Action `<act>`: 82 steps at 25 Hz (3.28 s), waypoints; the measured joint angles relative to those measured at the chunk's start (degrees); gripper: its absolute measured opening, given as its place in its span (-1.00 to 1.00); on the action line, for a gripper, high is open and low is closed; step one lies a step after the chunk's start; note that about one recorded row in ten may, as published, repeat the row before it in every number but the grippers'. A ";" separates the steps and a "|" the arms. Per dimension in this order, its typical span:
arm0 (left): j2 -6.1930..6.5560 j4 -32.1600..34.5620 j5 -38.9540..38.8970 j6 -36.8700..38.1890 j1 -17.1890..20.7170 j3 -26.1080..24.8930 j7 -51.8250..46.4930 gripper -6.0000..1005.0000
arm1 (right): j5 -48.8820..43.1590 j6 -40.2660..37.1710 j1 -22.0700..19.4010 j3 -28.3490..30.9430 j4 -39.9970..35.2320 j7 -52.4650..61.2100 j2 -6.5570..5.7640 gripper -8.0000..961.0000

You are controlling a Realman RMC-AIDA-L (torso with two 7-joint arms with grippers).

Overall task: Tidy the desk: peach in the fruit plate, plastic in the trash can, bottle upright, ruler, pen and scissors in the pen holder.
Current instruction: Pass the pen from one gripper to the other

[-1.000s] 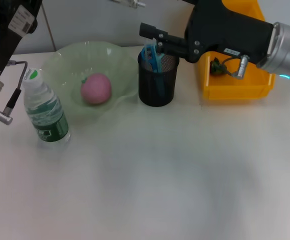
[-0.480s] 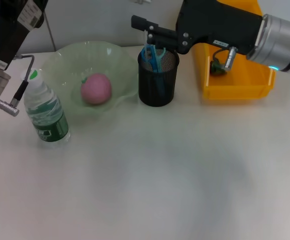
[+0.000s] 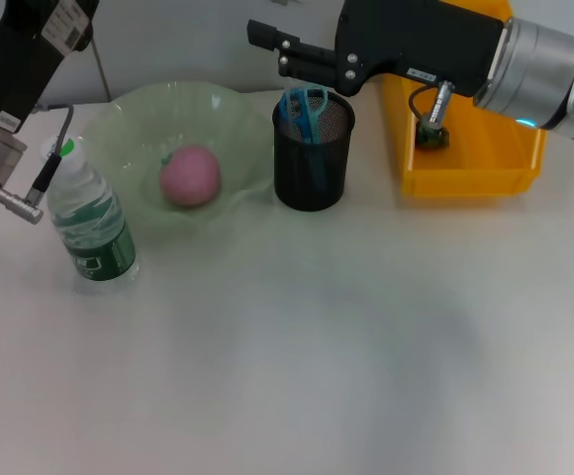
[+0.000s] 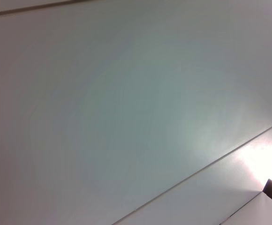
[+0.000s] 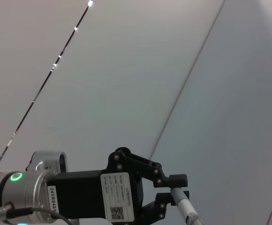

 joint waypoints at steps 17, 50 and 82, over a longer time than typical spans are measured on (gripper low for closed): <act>0.00 0.00 0.01 -1.09 -0.21 0.00 -0.44 -0.64 | 1.07 0.21 0.49 0.00 1.51 -2.28 0.00 -0.05; 0.00 0.01 0.22 -2.02 -0.38 0.00 -0.75 -0.62 | 1.61 0.81 0.74 -0.94 2.61 -2.54 0.00 -0.63; 0.00 7.60 0.41 0.56 4.09 3.54 3.10 0.30 | 14.13 0.11 -3.29 -0.94 3.16 3.02 -0.45 -0.69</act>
